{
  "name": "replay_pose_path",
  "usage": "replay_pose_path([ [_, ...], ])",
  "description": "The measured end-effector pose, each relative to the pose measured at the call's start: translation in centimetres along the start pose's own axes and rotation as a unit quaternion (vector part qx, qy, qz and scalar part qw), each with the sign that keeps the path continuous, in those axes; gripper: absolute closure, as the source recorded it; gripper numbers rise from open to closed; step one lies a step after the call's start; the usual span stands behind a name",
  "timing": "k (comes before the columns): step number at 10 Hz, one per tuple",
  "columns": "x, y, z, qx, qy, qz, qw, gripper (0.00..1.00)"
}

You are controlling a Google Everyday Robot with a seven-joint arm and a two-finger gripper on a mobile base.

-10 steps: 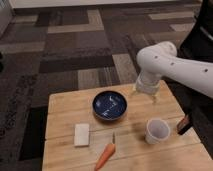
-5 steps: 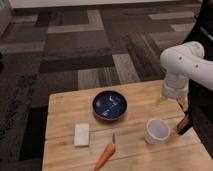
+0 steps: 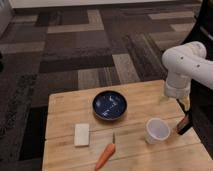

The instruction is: Place the eraser in the ceramic cup

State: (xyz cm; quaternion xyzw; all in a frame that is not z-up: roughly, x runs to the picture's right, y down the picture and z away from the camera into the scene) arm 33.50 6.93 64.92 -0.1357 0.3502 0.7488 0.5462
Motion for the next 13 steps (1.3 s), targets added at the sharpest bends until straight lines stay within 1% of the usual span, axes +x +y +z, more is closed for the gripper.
replay_pose_path([
  [1,-0.3,-0.7,0.1,-0.001,0.0,0.005,1.0,0.35],
  [2,-0.6,-1.7,0.4,-0.011,-0.002,0.013,0.9999,0.35],
  [3,-0.6,-2.4,0.7,-0.027,-0.006,0.018,0.9995,0.35],
  [4,-0.3,-2.8,1.2,-0.043,-0.008,0.021,0.9988,0.35],
  [5,0.5,-3.6,2.0,-0.054,-0.007,0.025,0.9982,0.35],
  [6,1.3,-4.5,2.7,-0.06,-0.006,0.031,0.9977,0.35],
  [7,1.8,-5.8,3.4,-0.059,-0.008,0.031,0.9978,0.35],
  [8,1.9,-6.9,4.1,-0.056,-0.014,0.019,0.9981,0.35],
  [9,2.0,-7.5,4.6,-0.057,-0.014,0.017,0.9981,0.35],
  [12,1.7,-8.1,7.2,-0.061,0.001,0.012,0.998,0.35],
  [13,1.6,-8.0,7.6,-0.063,0.004,0.012,0.9979,0.35],
])
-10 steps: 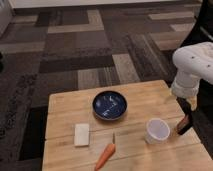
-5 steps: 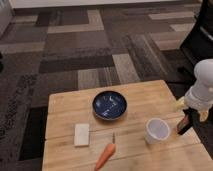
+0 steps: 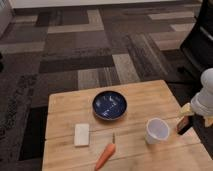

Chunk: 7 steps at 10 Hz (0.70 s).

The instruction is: Place the eraser in the ceramic cup

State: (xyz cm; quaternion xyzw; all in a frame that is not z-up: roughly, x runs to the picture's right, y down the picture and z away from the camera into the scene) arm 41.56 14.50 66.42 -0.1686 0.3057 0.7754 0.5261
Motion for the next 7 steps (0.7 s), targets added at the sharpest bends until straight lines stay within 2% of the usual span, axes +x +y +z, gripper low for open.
replay_pose_path([
  [1,0.0,0.2,0.7,-0.001,0.009,-0.002,1.0,0.37],
  [2,0.1,0.4,1.2,-0.001,0.016,-0.005,0.9999,0.49],
  [3,0.0,0.6,1.5,0.008,0.019,-0.015,0.9997,0.71],
  [4,-0.1,0.9,1.5,0.01,0.019,-0.019,0.9996,0.81],
  [5,-0.4,1.1,1.0,0.015,0.015,-0.023,0.9995,0.97],
  [6,-0.4,1.4,0.4,0.022,0.018,-0.017,0.9995,1.0],
  [7,-0.6,2.0,-1.4,0.033,0.018,-0.004,0.9993,1.0],
])
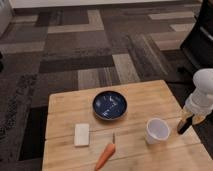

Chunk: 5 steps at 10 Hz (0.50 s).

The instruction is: Place the eraser in the ceramic cup

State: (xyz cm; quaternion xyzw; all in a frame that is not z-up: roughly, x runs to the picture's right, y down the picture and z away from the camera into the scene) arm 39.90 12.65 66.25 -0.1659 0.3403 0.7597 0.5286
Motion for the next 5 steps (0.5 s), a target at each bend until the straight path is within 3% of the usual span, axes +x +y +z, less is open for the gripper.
replay_pose_path([
  [3,-0.5,2.3,-7.1,0.025,-0.05,-0.007,0.9984,1.0],
  [5,1.5,5.1,-10.1,0.029,-0.065,-0.047,0.9963,1.0],
])
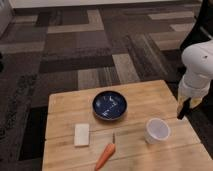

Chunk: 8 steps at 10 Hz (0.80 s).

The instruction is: Place the eraser in the ceramic cup

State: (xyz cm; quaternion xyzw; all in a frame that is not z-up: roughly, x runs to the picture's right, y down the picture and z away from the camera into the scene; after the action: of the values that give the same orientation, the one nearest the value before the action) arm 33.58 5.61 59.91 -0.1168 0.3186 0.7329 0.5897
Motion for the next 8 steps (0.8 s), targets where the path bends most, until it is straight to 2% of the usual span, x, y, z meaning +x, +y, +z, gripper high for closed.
replay_pose_path([
  [2,1.9,2.9,-2.3,0.003,-0.009,-0.046,0.9989,1.0],
  [4,4.0,5.6,-4.0,0.005,-0.013,-0.086,0.9962,1.0],
  [6,5.8,7.4,-4.7,0.003,-0.012,-0.109,0.994,1.0],
  [8,7.9,9.4,-4.8,-0.012,-0.003,-0.125,0.992,1.0],
])
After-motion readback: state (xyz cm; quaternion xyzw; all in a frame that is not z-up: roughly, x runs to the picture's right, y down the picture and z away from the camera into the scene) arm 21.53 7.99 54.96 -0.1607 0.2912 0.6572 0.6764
